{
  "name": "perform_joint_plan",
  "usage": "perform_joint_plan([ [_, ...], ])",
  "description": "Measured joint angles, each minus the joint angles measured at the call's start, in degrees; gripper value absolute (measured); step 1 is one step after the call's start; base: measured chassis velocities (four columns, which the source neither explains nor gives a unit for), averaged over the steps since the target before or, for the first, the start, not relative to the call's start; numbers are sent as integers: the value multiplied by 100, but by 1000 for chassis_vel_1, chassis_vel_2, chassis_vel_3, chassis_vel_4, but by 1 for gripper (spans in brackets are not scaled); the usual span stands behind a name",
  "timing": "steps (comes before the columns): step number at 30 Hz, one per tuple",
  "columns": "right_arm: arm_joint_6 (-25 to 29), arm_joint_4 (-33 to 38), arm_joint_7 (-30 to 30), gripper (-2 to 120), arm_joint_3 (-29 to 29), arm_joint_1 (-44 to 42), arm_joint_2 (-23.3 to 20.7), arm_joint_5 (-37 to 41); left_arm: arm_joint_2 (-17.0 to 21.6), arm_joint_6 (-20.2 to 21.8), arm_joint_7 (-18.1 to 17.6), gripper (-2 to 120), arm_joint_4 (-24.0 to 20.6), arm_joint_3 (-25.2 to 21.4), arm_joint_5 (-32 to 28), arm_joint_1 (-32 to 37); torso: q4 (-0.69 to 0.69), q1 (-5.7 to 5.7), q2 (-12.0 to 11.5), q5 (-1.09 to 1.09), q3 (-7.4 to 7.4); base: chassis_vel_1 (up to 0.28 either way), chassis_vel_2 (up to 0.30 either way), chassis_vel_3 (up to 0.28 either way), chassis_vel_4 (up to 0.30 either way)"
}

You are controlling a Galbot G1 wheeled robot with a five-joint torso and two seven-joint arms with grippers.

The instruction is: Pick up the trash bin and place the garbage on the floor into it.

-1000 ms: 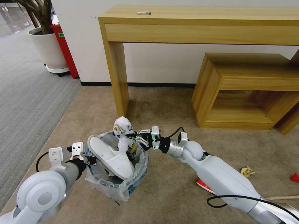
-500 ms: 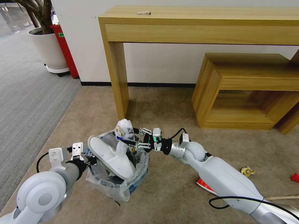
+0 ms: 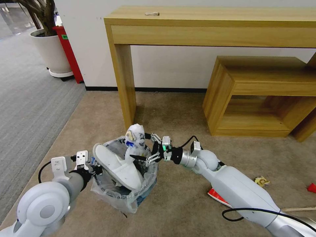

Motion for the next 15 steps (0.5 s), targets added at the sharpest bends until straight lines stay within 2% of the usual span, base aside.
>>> perform_joint_plan([
  [15,-239,119,-200,100,-1,-27,-188,-671,-34,5,-4,0,-23,-21,11,38,0,0,0,0,0,0,0,0,0],
])
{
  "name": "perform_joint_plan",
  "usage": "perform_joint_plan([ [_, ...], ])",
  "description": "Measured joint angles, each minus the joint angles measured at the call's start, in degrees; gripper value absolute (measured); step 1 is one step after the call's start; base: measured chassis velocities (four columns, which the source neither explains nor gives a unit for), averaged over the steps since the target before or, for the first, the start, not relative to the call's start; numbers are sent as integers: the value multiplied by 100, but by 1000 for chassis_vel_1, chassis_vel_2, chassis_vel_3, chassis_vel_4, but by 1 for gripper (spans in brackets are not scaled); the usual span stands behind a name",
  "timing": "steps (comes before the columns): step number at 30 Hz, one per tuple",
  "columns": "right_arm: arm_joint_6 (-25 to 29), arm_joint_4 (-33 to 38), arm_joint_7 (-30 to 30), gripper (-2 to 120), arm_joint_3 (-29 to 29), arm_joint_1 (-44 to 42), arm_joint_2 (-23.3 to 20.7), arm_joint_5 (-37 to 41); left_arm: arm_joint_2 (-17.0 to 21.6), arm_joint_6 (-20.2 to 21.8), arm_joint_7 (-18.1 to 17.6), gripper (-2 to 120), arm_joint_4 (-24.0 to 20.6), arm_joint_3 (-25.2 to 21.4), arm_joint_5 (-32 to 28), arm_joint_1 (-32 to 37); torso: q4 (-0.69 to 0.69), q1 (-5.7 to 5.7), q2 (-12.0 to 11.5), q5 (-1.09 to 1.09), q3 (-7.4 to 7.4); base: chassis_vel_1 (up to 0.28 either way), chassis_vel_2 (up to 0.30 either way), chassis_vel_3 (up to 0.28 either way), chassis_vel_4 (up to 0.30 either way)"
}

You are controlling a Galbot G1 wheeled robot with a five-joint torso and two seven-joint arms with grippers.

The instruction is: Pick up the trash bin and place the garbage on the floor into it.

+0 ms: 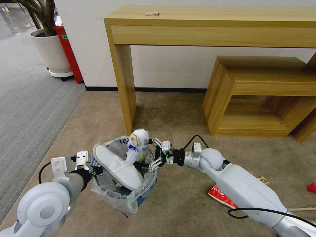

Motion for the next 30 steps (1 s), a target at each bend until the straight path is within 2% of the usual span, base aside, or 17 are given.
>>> perform_joint_plan([
  [15,-20,-22,-416,100,-42,56,-8,-208,28,3,1,0,-28,-48,8,37,0,0,0,0,0,0,0,0,0],
  [30,84,19,-387,100,12,185,5,248,-38,2,10,0,-37,21,10,19,0,0,0,0,0,0,0,0,0],
])
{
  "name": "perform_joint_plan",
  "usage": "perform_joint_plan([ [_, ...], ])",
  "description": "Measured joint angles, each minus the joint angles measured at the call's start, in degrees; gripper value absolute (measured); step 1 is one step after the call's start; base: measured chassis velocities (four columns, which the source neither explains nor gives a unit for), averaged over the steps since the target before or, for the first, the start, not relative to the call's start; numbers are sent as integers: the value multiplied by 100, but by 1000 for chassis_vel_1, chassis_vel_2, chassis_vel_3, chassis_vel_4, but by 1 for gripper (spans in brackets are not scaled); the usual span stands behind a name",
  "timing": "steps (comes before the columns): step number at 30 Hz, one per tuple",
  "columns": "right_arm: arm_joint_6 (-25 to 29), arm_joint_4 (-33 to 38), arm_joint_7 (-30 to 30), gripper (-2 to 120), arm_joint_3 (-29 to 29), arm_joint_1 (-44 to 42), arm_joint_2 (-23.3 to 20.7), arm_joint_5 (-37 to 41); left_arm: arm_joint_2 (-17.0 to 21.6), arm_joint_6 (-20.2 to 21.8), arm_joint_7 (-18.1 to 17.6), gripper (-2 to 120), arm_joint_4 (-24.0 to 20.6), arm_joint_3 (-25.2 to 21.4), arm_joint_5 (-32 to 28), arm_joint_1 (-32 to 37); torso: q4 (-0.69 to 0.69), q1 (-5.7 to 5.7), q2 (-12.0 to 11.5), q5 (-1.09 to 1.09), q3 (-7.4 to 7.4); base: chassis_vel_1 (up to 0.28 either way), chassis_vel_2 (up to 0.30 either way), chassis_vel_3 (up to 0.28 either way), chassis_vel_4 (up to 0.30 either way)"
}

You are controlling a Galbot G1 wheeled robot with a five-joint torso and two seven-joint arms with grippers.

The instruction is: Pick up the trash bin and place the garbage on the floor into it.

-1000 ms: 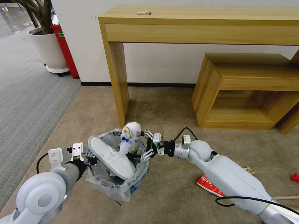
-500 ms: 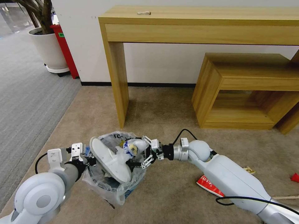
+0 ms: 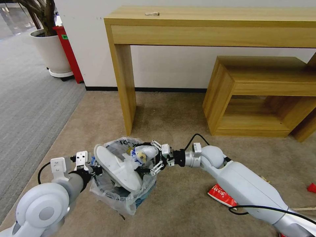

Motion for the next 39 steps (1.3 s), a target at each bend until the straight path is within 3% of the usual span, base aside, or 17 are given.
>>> perform_joint_plan([
  [17,5,494,392,100,-66,-34,65,1549,-104,-1,-54,0,85,107,-71,-47,0,0,0,0,0,0,0,0,0],
  [39,-76,949,836,100,49,-145,-23,2059,-123,-1,-114,0,-2,71,-204,-24,0,0,0,0,0,0,0,0,0],
])
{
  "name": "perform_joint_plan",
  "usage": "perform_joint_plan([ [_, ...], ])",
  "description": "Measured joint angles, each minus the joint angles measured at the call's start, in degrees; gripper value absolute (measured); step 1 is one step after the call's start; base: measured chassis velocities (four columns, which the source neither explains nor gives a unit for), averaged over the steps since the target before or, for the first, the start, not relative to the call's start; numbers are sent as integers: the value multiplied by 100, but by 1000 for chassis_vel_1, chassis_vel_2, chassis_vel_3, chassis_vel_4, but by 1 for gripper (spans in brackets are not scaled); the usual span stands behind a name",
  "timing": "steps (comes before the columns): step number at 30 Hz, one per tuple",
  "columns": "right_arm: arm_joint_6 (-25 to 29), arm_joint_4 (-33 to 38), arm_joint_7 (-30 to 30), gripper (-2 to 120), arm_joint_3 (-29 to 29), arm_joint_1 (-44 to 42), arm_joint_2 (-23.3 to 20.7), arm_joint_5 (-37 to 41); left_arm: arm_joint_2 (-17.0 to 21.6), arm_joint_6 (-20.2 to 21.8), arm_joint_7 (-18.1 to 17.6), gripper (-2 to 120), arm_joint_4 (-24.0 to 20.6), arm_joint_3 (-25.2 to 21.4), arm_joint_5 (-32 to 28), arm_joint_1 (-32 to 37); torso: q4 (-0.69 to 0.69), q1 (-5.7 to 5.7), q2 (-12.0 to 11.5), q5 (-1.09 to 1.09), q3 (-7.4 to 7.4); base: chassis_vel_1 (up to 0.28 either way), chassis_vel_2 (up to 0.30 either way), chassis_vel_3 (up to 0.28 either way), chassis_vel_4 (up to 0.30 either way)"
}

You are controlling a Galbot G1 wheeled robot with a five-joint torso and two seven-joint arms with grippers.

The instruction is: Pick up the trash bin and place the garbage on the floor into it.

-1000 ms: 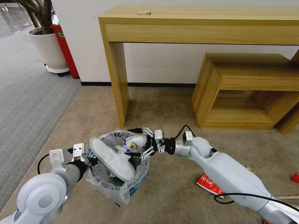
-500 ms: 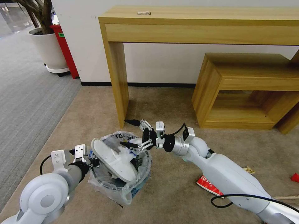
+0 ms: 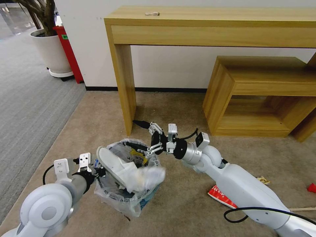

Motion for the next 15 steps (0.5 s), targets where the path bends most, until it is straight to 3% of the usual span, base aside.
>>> perform_joint_plan([
  [15,8,107,191,100,96,19,-50,118,-47,0,-100,0,-52,-26,-125,51,0,0,0,0,0,0,0,0,0],
])
